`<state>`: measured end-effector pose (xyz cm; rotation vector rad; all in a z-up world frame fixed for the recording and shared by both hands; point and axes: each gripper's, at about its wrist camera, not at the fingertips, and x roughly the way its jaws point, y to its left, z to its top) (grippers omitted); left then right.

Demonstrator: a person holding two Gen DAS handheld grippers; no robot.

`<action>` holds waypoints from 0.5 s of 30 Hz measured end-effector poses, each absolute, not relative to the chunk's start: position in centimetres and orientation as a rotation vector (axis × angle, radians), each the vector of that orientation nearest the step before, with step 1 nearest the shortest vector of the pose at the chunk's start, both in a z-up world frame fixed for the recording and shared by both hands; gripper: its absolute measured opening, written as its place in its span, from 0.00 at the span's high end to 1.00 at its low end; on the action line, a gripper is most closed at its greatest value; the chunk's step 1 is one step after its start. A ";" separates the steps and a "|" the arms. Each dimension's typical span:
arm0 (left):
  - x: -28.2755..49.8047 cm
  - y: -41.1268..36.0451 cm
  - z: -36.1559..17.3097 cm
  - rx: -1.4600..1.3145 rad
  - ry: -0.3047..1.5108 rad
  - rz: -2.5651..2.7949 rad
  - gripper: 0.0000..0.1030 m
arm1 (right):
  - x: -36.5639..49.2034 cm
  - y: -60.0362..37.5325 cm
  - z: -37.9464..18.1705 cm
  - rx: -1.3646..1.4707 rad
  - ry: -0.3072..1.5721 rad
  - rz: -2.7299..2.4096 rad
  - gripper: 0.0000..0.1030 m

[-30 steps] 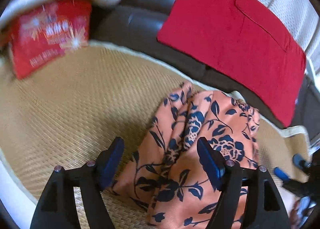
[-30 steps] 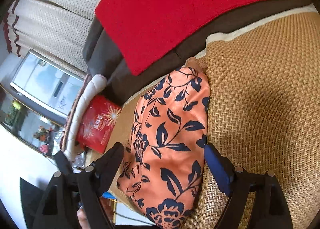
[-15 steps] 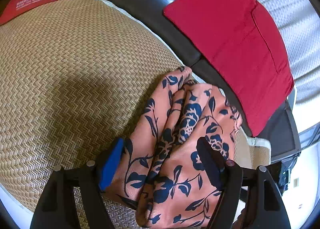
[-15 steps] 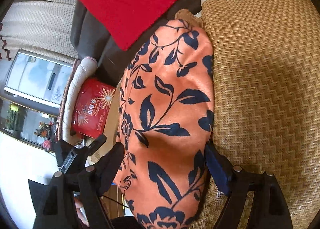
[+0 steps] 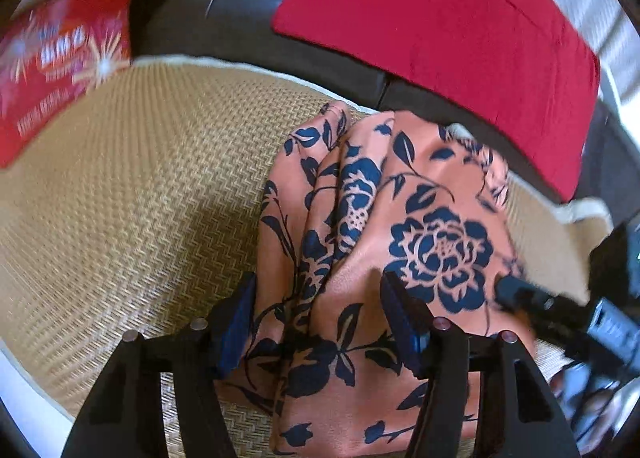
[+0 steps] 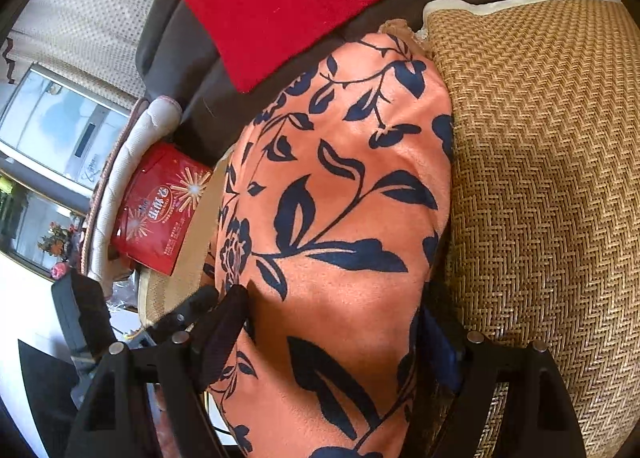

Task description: Fold small clothes

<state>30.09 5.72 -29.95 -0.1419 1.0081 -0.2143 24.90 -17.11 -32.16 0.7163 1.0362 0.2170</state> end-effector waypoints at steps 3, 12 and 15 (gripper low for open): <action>29.6 4.6 -29.8 -0.091 0.994 -0.198 0.39 | 24.7 -18.1 -32.3 0.749 1.034 0.224 0.24; 28.4 2.3 -29.1 0.012 0.959 -0.142 0.39 | 24.8 -18.8 -32.3 0.708 1.003 0.198 0.38; 27.9 1.7 -28.8 0.051 0.945 -0.128 0.39 | 25.3 -18.2 -32.0 0.668 0.989 0.188 0.39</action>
